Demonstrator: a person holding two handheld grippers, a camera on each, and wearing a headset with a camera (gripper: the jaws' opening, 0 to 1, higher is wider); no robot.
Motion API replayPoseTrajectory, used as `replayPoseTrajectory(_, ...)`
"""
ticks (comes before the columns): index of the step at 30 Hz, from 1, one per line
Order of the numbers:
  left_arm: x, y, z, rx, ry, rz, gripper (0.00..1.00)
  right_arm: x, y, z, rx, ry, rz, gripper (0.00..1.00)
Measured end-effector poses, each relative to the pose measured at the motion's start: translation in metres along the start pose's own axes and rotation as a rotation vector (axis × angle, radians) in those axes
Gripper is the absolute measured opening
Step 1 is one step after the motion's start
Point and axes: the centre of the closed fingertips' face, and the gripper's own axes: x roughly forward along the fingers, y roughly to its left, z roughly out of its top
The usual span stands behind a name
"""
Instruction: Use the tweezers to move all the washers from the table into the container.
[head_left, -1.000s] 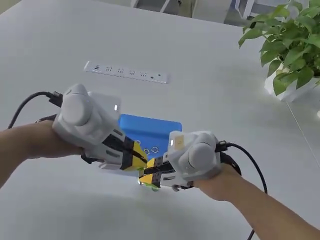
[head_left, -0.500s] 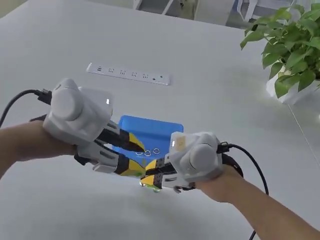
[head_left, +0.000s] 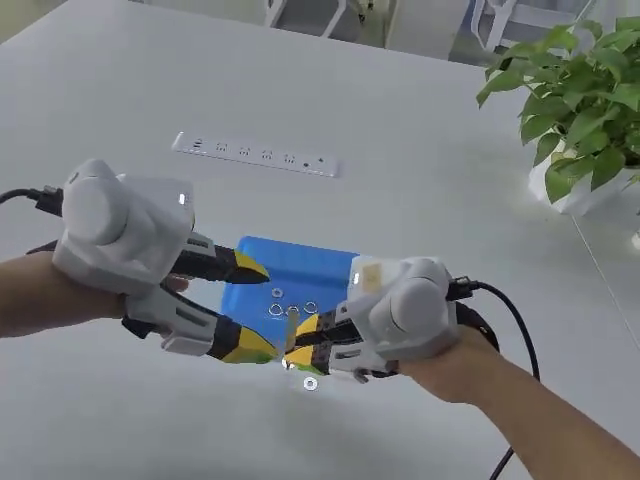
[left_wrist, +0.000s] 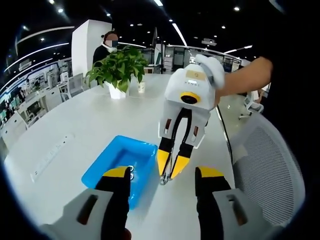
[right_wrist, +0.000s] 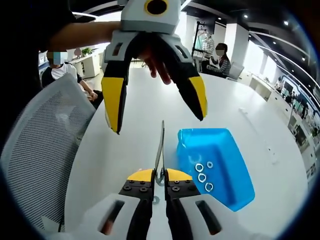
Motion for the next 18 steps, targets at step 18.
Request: replayPoseTrajectory(18, -0.011, 0.013, 0.003, -0.038, -0.046, 0.074, 0.80, -0.032, -0.015, 0.029, 0.025, -0.035, -0.029, 0.08)
